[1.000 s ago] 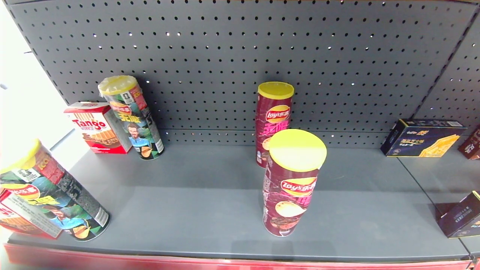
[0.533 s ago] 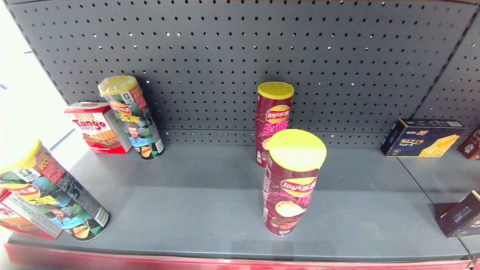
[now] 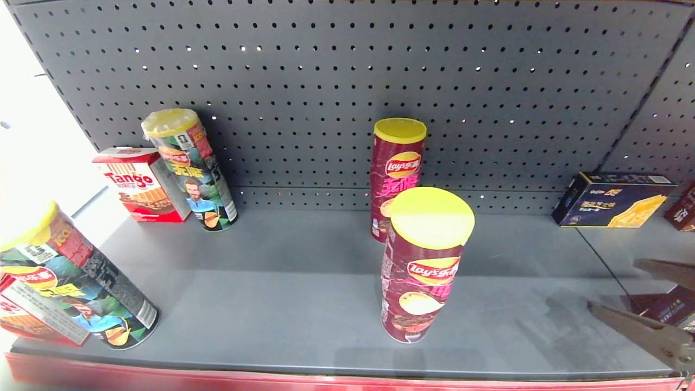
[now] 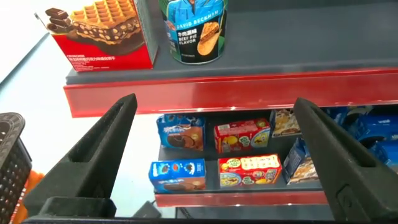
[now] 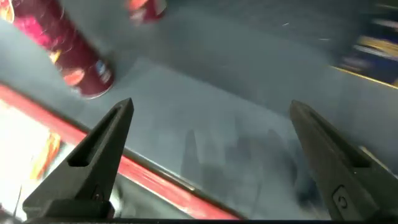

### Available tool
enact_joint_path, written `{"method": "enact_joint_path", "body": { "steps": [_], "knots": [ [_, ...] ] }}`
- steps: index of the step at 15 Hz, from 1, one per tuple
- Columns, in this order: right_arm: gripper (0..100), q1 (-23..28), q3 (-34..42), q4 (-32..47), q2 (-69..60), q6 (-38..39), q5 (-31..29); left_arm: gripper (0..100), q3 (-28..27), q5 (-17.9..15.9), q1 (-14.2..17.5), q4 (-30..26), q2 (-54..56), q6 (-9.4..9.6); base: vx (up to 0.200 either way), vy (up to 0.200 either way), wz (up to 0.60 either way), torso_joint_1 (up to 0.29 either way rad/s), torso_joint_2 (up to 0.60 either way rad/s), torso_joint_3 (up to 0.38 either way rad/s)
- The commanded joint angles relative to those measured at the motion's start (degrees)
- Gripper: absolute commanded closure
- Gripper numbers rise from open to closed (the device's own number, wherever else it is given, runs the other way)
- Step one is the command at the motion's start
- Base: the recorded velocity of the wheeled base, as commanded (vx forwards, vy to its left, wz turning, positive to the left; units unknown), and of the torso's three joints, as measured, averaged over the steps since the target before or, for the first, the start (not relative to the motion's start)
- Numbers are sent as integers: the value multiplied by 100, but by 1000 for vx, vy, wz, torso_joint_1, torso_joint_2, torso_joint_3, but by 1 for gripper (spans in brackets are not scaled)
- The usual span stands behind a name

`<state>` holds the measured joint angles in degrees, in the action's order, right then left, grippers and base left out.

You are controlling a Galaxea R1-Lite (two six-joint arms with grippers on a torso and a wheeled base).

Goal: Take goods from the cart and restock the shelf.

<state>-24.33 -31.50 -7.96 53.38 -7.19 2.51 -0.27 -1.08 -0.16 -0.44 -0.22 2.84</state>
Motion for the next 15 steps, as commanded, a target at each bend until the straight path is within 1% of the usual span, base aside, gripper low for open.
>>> {"method": "enact_joint_path", "body": {
  "steps": [1, 6, 7, 11, 15],
  "knots": [
    [0, -309, -322, -21, 963, -221, 13, 0, 0, 3, 7, 0, -13, -29, 0, 0, 0, 0, 0, 0],
    [0, -748, -357, -355, 1544, -230, 39, 0, 0, 21, 7, 18, -13, -73, 0, 0, 0, 0, 0, 0],
    [0, -863, -366, -364, 1579, -230, 56, 0, 0, 29, 7, 18, -13, -143, 0, 0, 0, 0, 0, 0],
    [0, -1074, -392, -443, 1755, -230, 171, 0, 0, 29, 7, 26, -13, -143, 0, 0, 0, 0, 0, 0],
    [0, -1276, -700, -505, 2176, -230, 162, 0, 9, 29, 7, 26, -13, -152, 0, 0, 0, 0, 0, 0]
  ]
}}
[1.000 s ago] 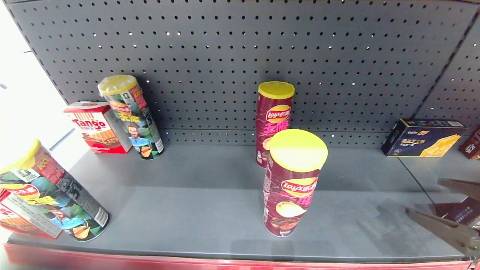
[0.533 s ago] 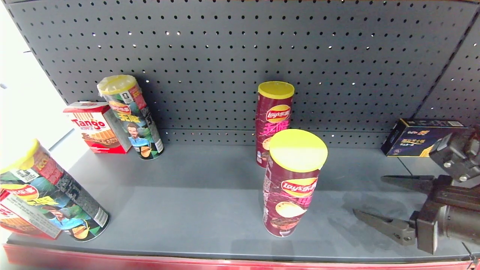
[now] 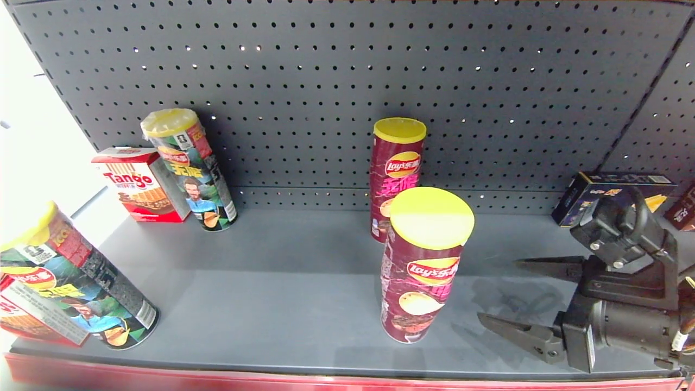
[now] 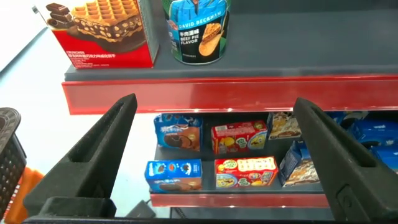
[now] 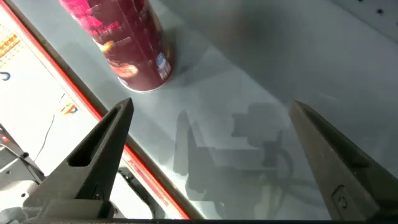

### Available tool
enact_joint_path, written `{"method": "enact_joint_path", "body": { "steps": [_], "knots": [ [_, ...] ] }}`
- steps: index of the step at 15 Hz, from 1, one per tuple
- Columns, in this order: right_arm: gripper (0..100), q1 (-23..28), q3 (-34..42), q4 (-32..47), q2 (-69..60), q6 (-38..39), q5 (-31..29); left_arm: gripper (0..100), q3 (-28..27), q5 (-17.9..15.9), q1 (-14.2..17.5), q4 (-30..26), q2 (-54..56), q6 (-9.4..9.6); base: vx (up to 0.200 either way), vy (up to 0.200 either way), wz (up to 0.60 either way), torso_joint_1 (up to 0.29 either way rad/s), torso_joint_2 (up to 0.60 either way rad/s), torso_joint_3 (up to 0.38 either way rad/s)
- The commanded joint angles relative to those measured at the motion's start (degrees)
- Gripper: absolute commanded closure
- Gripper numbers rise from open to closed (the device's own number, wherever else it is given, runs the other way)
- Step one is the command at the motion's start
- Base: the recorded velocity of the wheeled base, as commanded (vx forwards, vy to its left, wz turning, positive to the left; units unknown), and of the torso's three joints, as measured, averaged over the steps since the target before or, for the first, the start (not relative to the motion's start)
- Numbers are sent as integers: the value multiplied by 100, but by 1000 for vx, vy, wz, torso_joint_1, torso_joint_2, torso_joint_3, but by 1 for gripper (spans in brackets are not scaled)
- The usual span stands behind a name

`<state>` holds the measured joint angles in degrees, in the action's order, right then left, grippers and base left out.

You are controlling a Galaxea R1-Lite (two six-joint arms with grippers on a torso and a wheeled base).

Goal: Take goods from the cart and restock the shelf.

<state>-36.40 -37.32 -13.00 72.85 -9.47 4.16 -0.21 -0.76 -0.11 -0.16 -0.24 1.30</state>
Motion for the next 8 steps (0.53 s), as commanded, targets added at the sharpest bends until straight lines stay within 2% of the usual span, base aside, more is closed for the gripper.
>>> {"method": "enact_joint_path", "body": {
  "steps": [1, 8],
  "knots": [
    [0, -86, -171, -10, 309, -2, -3, 0, 3, 5, 2, -2, -11, -7, 0, 0, 0, 0, 0, 0],
    [0, -201, -558, -28, 836, -2, -29, 0, 3, 32, 2, -2, -11, -43, 0, 0, 0, 0, 0, 0]
  ]
}}
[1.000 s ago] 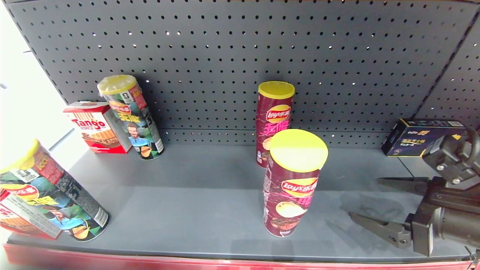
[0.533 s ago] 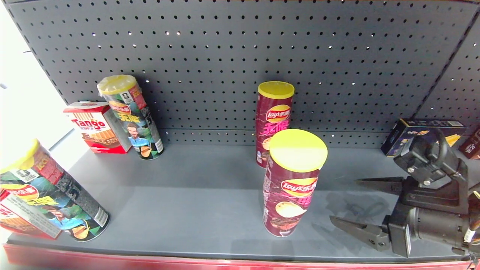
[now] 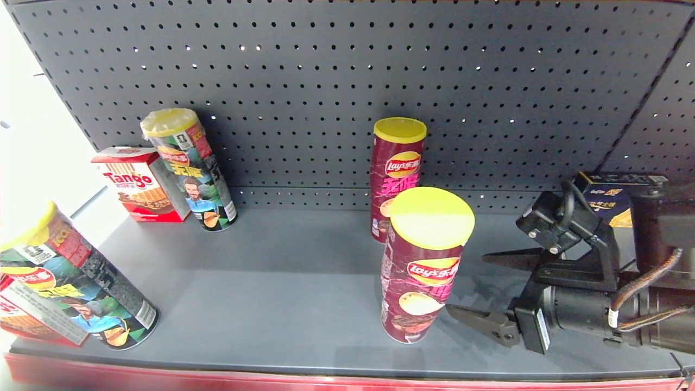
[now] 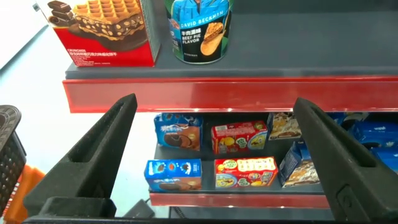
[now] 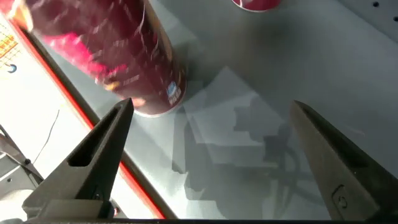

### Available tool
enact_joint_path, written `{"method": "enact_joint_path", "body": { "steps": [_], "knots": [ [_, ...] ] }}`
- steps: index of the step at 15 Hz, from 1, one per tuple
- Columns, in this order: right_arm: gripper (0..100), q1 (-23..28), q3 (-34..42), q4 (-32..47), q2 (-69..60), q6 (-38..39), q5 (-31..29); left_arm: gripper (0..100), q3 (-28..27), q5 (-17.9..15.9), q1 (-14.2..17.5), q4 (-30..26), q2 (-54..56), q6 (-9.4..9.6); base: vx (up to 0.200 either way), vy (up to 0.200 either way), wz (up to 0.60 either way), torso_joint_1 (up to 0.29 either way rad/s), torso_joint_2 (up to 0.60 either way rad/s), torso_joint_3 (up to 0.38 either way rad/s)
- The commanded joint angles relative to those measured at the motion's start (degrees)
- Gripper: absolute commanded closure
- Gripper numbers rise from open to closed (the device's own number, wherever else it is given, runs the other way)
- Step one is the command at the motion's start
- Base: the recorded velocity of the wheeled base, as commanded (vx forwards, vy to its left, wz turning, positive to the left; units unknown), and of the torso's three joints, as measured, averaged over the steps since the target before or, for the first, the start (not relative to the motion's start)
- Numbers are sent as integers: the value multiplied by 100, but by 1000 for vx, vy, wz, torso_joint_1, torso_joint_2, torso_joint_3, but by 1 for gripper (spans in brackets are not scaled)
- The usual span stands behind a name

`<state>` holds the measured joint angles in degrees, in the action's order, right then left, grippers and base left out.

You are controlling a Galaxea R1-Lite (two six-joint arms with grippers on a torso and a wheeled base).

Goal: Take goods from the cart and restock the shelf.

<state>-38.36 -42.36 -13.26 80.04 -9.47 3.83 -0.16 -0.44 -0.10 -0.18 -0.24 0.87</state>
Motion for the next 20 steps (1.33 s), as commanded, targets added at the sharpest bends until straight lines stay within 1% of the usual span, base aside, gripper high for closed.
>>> {"method": "enact_joint_path", "body": {
  "steps": [1, 20],
  "knots": [
    [0, 4, -70, -1, 134, -2, 4, 0, -2, 0, 1, 1, -11, 1, 0, 0, 0, 0, 0, 0],
    [0, -4, -70, -89, 249, -2, 4, 0, -2, 0, 1, 1, -11, 1, 0, 0, 0, 0, 0, 0]
  ]
}}
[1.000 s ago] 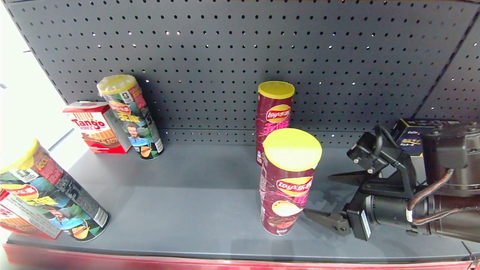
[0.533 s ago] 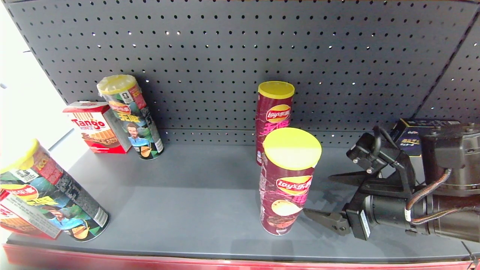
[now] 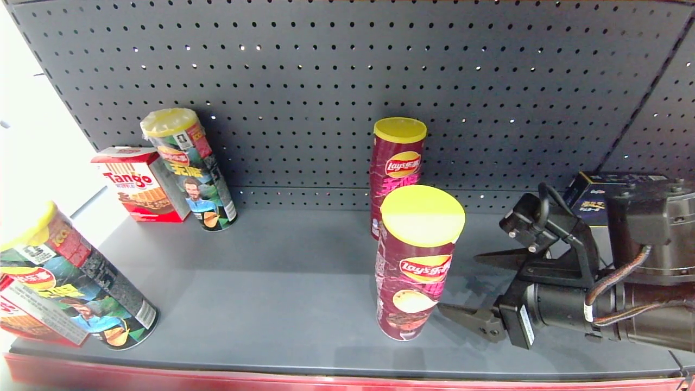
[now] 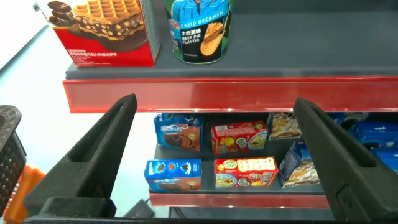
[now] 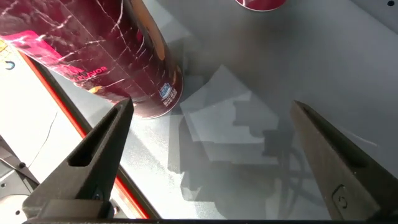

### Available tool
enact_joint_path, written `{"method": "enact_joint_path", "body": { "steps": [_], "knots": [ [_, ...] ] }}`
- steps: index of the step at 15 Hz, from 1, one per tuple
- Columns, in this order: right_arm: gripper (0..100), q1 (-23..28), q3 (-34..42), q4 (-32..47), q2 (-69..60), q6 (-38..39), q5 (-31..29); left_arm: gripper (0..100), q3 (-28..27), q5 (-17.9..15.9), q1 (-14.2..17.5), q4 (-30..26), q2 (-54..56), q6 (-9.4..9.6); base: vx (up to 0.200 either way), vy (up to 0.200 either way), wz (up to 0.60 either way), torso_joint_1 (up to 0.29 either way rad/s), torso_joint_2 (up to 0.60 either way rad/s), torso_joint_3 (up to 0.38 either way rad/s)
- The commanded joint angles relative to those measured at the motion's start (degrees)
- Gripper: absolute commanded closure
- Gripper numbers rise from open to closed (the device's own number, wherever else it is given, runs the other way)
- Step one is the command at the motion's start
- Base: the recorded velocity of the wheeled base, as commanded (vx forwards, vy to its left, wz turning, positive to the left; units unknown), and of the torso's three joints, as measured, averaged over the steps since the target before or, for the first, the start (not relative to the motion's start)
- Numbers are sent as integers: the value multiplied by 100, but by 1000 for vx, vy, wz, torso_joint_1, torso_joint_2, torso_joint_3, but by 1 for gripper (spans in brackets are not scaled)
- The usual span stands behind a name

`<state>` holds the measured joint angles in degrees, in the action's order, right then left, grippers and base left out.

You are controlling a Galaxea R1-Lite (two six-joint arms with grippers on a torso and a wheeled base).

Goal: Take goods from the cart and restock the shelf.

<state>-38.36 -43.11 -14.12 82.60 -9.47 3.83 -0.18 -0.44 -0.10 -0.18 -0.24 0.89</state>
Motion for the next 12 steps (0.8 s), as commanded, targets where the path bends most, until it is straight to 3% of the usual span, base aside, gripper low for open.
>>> {"method": "enact_joint_path", "body": {
  "steps": [1, 12],
  "knots": [
    [0, -4, 13, -3, -7, -2, 4, 0, 1, 0, 1, 1, -11, -1, 0, 0, 0, 0, 0, 0],
    [0, 13, 92, 5, -157, -2, 4, 0, 1, -9, 1, 1, -11, -1, 0, 0, 0, 0, 0, 0]
  ]
}}
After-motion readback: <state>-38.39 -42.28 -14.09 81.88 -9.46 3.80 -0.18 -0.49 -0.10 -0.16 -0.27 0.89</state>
